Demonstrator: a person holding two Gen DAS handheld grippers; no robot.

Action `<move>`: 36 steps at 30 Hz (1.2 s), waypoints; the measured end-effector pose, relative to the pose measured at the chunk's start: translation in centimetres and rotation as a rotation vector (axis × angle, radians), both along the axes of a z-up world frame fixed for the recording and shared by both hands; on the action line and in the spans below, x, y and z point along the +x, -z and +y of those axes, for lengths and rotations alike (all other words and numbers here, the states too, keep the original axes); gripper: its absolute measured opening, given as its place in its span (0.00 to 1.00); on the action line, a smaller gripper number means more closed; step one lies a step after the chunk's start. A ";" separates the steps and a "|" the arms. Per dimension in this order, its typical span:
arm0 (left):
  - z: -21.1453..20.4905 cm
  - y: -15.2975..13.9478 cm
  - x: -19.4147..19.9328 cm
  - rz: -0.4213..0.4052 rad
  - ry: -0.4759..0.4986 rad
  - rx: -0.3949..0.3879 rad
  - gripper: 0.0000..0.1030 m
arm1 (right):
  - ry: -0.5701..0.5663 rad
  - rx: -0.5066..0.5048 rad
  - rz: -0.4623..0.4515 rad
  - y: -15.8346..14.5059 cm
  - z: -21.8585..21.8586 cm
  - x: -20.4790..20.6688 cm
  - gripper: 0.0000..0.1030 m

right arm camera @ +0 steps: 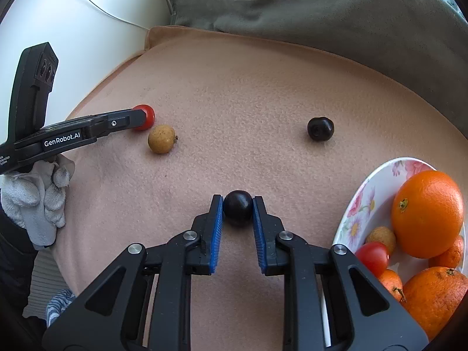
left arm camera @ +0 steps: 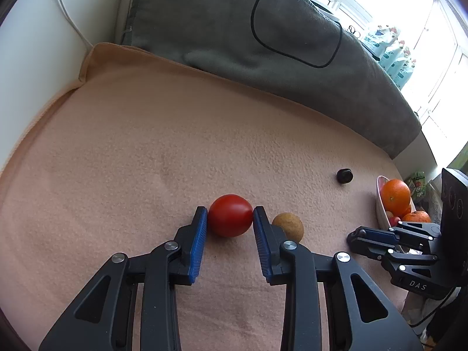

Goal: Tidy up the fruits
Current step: 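Carry the dark plum with the right gripper and tomato with the left over the plate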

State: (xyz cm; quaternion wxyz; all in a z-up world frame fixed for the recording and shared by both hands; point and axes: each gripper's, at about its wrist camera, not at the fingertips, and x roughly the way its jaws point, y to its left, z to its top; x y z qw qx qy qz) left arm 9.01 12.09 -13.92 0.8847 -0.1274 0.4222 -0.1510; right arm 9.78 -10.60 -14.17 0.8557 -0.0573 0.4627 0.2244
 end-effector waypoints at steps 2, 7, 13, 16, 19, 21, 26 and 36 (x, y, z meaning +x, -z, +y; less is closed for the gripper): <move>0.1 -0.1 -0.1 -0.002 -0.004 -0.007 0.29 | 0.000 0.003 -0.002 0.0 0.0 -0.1 0.20; 0.4 -0.6 -0.5 -0.013 -0.018 -0.024 0.29 | -0.001 0.027 -0.019 -0.7 -0.3 -0.9 0.20; -0.1 -1.7 -1.3 -0.034 -0.012 -0.034 0.29 | -0.002 0.057 -0.052 -2.1 -0.8 -2.2 0.20; -0.4 -2.3 -1.8 -0.048 -0.005 -0.043 0.29 | 0.003 0.077 -0.068 -2.8 -1.4 -3.0 0.20; -1.1 -3.0 -2.3 -0.061 0.009 -0.045 0.29 | 0.009 0.092 -0.089 -3.7 -2.2 -4.1 0.20; -1.6 -3.5 -2.6 -0.068 0.020 -0.050 0.29 | 0.018 0.102 -0.105 -4.3 -2.8 -4.7 0.20; -3.2 -4.4 -3.2 -0.085 0.044 -0.056 0.29 | 0.049 0.117 -0.142 -5.5 -4.7 -6.4 0.20; -7.1 -5.4 -3.9 -0.103 0.121 -0.066 0.29 | 0.170 0.159 -0.184 -7.0 -10.7 -9.2 0.20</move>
